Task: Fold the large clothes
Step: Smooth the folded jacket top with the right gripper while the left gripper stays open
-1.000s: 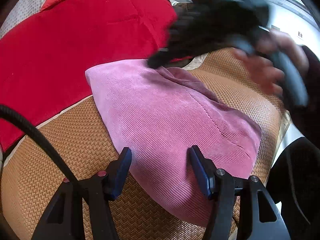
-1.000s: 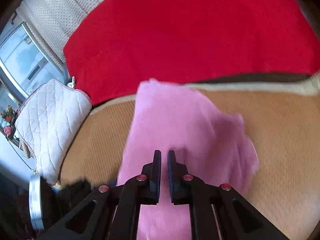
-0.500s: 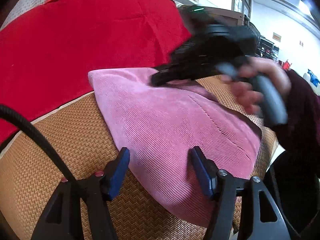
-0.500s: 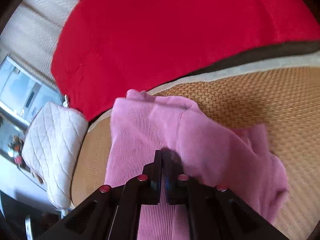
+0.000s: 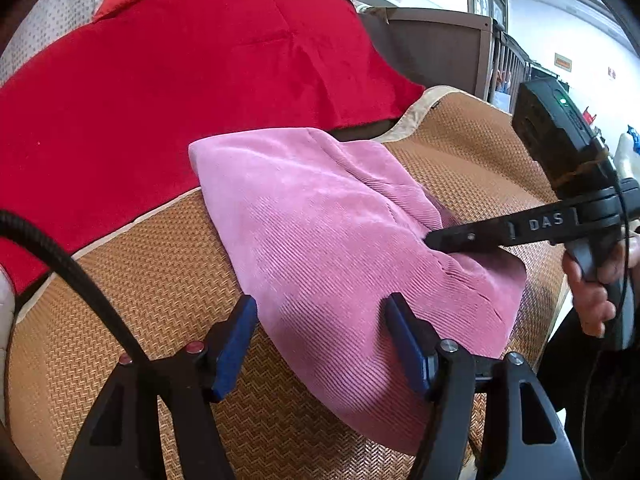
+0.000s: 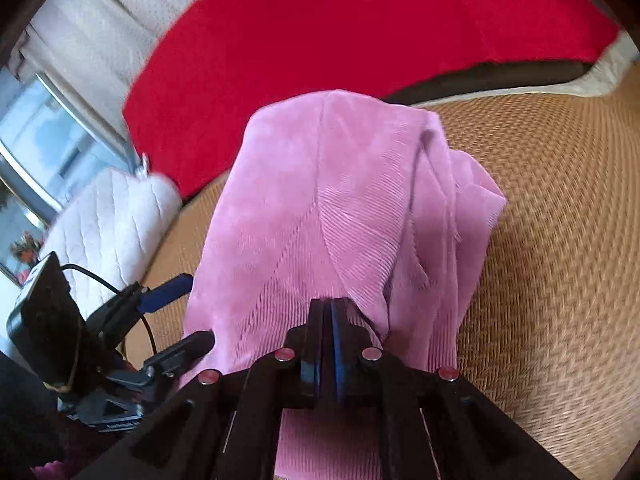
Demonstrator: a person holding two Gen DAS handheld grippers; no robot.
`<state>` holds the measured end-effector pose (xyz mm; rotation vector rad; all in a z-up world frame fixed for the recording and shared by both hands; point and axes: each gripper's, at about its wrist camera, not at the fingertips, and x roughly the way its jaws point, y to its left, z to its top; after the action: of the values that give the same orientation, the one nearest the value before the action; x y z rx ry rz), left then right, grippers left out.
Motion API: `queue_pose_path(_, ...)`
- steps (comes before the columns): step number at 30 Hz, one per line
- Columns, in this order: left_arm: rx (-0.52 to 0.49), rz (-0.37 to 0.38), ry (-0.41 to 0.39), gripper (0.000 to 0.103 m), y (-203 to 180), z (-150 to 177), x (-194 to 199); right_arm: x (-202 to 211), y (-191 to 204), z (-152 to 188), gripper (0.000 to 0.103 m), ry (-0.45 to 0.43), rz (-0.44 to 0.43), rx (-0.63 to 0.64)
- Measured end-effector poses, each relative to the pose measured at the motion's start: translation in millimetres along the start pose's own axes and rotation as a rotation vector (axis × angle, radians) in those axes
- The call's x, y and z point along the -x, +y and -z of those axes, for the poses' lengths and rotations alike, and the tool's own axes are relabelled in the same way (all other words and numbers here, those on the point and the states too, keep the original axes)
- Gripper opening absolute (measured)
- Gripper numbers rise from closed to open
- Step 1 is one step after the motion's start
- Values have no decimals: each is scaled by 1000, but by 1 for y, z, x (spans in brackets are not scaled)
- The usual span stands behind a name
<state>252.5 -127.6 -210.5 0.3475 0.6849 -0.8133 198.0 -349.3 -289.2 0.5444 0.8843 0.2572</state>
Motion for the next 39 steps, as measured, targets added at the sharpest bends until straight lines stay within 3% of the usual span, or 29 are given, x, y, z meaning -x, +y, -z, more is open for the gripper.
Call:
queue_pose_path(4, 1, -42, 10, 81, 1, 7, 9, 9, -1, 17, 7, 8, 28, -6)
queue_pose_path(13, 3, -71, 23, 86, 5, 14, 24, 4, 10, 53, 7, 33, 83, -15)
queue_pose_path(17, 54, -64, 45, 96, 15, 20, 10, 2, 6, 48, 7, 55, 64, -32)
queue_pose_path(19, 99, -45, 60, 96, 23, 21, 10, 5, 7, 41, 7, 78, 73, -17)
queue_pose_path(22, 68, -84, 40, 96, 20, 23, 17, 16, 12, 21, 7, 102, 65, -6)
queue_pose_path(25, 38, -106, 30, 96, 16, 25, 22, 29, 14, -7, 9, 25, 49, -11)
queue_pose_path(28, 41, -104, 33, 96, 17, 26, 24, 28, 18, -33, 9, -43, 90, 7)
queue_pose_path(33, 40, -101, 26, 96, 18, 25, 26, -29, 7, -67, 8, -10, 155, -20)
queue_pose_path(35, 40, -106, 20, 96, 13, 18, 19, -54, -10, -68, 7, 18, 102, -52)
queue_pose_path(39, 29, -111, 15, 96, 11, 18, 21, -46, -15, -74, 7, 12, 62, -116)
